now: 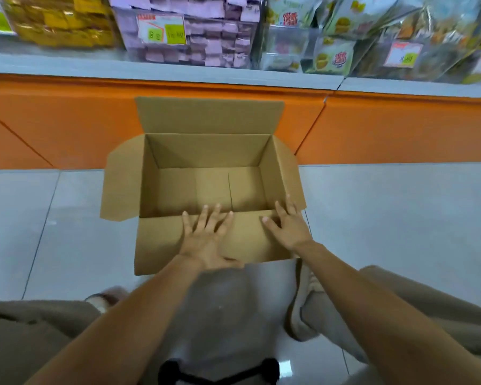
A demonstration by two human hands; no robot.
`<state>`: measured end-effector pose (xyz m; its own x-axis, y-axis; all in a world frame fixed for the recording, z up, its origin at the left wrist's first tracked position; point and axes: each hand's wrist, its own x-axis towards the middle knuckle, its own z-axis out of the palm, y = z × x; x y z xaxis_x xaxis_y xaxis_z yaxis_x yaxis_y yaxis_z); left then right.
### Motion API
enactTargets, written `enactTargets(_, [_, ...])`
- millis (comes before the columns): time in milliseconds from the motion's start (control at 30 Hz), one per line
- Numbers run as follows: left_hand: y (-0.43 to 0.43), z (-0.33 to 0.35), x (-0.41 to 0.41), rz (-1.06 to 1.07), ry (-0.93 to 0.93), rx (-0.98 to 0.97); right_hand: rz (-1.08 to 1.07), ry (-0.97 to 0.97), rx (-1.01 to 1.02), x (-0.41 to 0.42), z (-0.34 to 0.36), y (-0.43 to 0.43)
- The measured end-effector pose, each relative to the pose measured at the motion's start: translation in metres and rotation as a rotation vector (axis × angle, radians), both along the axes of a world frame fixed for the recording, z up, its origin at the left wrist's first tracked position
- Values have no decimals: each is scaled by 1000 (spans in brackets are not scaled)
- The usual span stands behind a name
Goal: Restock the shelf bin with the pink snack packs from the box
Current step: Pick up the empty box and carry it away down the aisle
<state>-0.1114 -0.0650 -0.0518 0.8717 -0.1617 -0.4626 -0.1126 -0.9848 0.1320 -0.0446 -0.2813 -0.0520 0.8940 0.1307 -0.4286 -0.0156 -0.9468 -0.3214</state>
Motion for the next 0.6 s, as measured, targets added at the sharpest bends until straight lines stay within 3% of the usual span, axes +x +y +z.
enactTargets(333, [71,3,-59,12,-81,183,42,63,-30,-76,14,90])
enactTargets(467, [104,7,-92,309,-14,87,112,137,-12,-107,27,137])
enactTargets(600, [107,14,-100,665,-7,-45,241,22,-43,-99,37,159])
